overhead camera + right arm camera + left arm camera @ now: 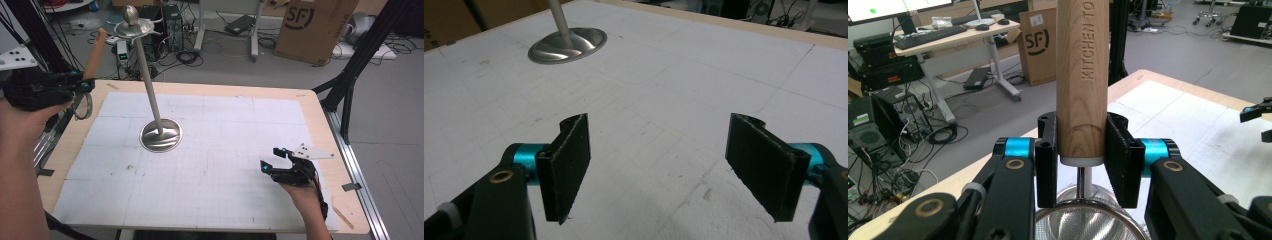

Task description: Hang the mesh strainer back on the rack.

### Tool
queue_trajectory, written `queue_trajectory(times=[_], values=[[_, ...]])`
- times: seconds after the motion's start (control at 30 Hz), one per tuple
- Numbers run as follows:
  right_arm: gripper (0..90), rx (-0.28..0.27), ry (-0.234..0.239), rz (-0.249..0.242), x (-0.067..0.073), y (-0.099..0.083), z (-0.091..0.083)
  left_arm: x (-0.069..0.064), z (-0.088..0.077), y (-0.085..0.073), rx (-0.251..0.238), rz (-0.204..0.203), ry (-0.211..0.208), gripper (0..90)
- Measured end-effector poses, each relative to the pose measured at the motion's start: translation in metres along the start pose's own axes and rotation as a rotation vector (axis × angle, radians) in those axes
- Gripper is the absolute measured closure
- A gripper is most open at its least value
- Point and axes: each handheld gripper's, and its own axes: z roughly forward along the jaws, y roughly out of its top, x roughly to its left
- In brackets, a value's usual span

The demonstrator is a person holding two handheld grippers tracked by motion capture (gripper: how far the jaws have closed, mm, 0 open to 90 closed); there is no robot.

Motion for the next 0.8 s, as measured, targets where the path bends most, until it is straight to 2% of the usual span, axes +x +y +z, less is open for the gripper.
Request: queue_trajectory(times=[0.4,0.8], values=[[25.3,-0.005,-0.001,-0.001,-0.001,0.0,-0.001,0.005,0.005,-0.006,0.009,-0.025,0.008,69.2],[25.4,-0.003,0.001,0.003,0.0,0.0,-0.001,-0.001,0.015,-0.006,0.02,-0.013,-0.006,69.2]])
